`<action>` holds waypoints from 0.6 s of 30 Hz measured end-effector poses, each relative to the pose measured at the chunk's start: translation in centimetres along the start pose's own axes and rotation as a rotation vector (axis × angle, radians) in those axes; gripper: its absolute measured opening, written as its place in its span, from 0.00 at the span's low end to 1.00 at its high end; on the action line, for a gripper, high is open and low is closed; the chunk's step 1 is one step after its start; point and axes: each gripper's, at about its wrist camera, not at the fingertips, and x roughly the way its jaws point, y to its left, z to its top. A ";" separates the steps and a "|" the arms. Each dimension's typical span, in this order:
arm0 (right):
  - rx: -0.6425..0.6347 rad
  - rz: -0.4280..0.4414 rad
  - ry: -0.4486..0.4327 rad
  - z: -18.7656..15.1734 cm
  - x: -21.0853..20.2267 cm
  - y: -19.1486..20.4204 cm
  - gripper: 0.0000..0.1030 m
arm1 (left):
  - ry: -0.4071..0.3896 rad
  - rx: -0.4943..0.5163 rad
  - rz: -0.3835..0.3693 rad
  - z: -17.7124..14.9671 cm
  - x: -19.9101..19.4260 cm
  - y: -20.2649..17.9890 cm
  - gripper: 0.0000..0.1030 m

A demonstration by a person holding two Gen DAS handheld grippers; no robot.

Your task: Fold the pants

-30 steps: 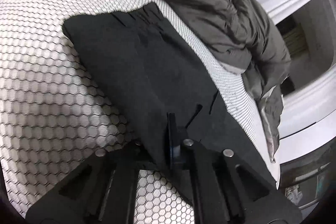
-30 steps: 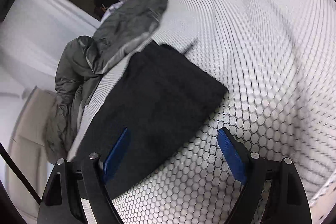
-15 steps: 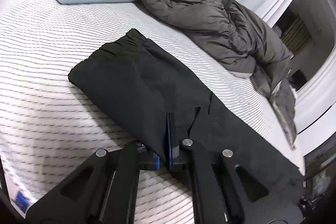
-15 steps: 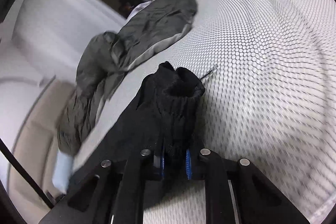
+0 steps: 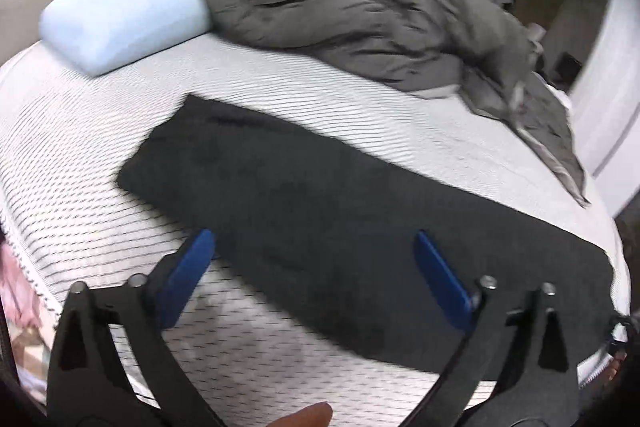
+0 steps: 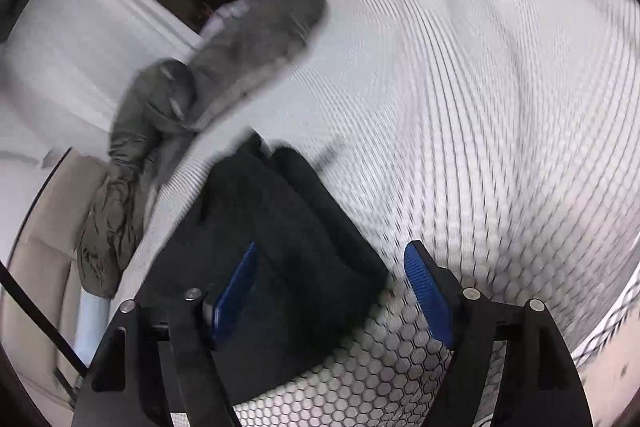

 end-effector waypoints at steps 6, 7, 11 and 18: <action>-0.090 0.011 0.018 -0.2 -0.3 0.4 0.22 | 0.005 0.087 -0.085 0.2 -1.5 -6.2 0.98; -0.108 0.006 0.019 -0.6 -0.7 0.2 0.22 | 0.016 0.102 -0.102 0.0 -1.7 -7.3 0.98; -0.175 -0.063 0.096 -0.8 0.2 -0.6 0.31 | 0.056 0.167 -0.147 -0.3 -2.1 -12.7 0.99; -0.161 -0.072 -0.101 4.1 -1.9 1.7 0.63 | 0.019 0.262 -0.212 -1.0 -1.5 -19.5 0.99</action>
